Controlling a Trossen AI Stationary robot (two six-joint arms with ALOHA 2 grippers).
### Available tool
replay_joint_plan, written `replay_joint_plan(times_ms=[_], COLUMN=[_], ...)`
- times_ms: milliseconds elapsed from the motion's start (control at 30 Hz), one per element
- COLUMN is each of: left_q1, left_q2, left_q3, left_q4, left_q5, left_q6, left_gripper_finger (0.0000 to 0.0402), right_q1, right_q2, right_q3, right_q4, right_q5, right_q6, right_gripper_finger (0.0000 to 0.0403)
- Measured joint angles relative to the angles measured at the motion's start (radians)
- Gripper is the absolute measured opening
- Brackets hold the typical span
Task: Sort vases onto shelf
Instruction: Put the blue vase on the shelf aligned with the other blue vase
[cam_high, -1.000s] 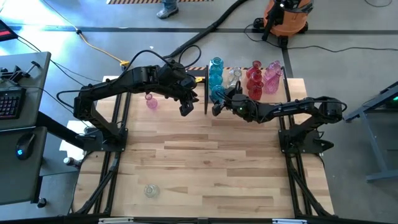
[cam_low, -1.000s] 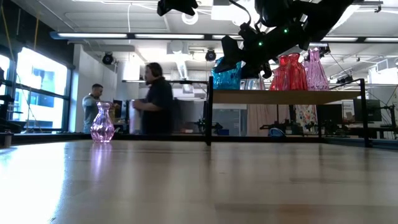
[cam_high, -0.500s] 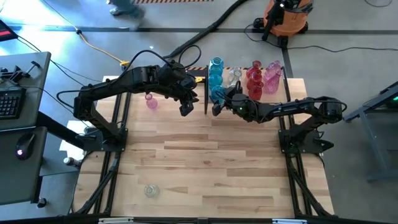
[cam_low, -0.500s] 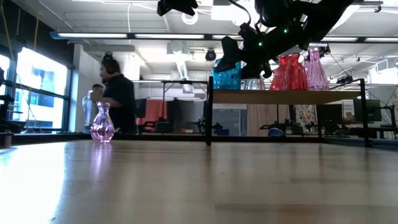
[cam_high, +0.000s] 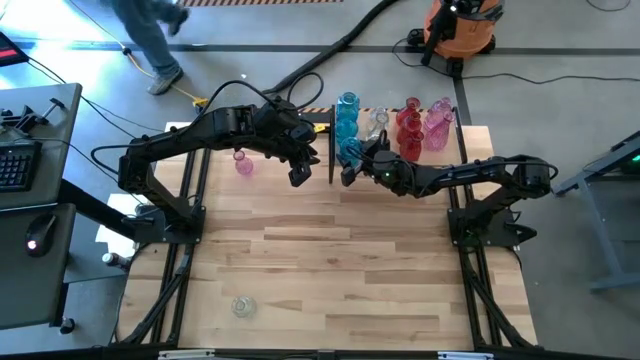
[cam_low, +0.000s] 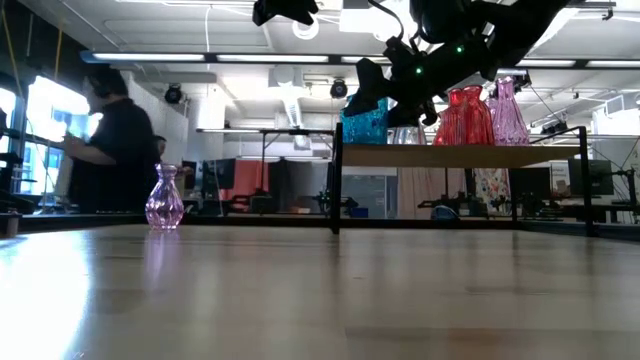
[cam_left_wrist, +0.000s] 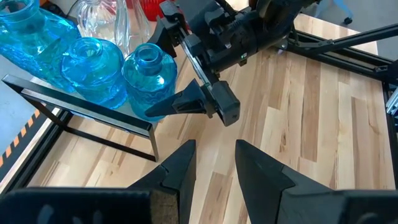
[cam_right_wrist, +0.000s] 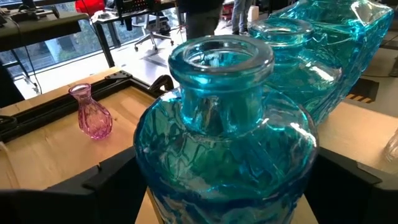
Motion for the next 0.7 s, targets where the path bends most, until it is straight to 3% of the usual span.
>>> replay_joint_plan(times_ms=[200, 400, 700], left_q1=[0.000, 0.000, 0.000], left_q2=[0.000, 0.000, 0.000], left_q3=[0.000, 0.000, 0.000], left_q4=[0.000, 0.008, 0.009], left_q5=[0.000, 0.000, 0.000], left_q6=[0.000, 0.000, 0.000], left_gripper_finger=[0.0104, 0.0104, 0.0104], right_q1=[0.000, 0.000, 0.000], right_q2=[-0.033, -0.041, -0.041], right_q3=[0.001, 0.001, 0.001], right_q4=[-0.015, -0.031, -0.020], right_q5=[0.012, -0.007, -0.030], right_q6=[0.008, 0.002, -0.009], right_gripper_finger=[0.0359, 0.0397, 0.0399])
